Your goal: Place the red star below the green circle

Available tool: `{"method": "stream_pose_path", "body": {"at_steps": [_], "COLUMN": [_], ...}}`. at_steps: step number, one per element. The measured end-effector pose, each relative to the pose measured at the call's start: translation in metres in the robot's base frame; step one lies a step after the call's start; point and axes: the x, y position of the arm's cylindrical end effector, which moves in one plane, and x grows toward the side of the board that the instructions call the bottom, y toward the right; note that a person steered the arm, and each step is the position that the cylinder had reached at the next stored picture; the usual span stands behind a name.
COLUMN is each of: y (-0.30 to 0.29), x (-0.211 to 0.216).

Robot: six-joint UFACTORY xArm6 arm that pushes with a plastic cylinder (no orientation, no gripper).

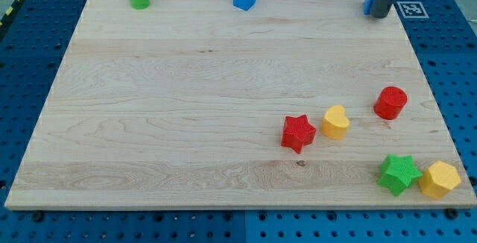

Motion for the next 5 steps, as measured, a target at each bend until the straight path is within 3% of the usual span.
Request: {"method": "stream_pose_path", "body": {"at_steps": [2,3,4,5], "y": [0.000,-0.030,-0.045,-0.015], "x": [-0.010,0.009,0.063,0.098]}}
